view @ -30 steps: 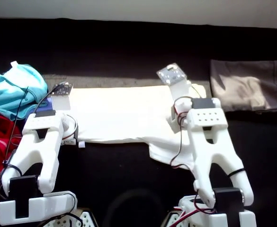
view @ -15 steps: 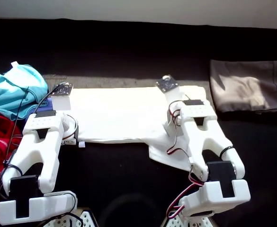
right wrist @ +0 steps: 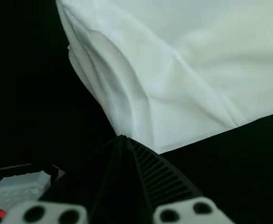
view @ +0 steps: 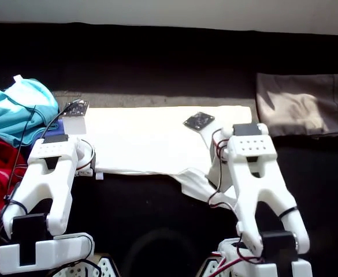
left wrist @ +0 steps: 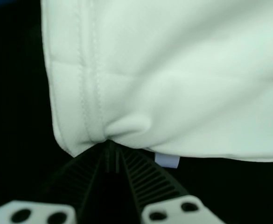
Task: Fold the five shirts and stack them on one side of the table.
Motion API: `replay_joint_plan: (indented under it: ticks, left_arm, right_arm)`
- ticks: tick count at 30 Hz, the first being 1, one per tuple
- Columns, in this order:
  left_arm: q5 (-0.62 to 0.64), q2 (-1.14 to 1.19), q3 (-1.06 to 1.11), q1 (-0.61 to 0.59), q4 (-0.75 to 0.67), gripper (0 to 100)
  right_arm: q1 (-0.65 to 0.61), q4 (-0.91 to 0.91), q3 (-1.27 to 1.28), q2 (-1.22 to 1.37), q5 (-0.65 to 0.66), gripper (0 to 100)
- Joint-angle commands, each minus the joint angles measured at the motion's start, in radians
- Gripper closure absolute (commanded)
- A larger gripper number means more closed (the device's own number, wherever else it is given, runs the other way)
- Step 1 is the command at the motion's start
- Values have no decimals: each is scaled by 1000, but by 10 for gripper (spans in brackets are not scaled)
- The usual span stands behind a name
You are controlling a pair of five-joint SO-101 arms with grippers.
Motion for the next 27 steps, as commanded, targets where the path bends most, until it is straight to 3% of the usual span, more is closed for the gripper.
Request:
replay_joint_plan:
  ticks: [1,5,8,14,21,27]
  left_arm:
    - [6,5,2,-15,-35,991]
    - [6,5,2,-15,-35,991]
    - [6,5,2,-15,-35,991]
    - [6,5,2,-15,-35,991]
    - [6,5,2,-15,-35,991]
    - [6,5,2,-15,-35,991]
  right_arm:
    - [-4,-173,47,-104,-14,991]
    - [-7,-555,182,-94,-115,991]
    - [-38,-691,248,-30,-155,991]
    - [-136,-472,249,4,-155,991]
    - [-203,-189,249,-222,-153,991]
    - [-159,-228,259,-409,-152,991]
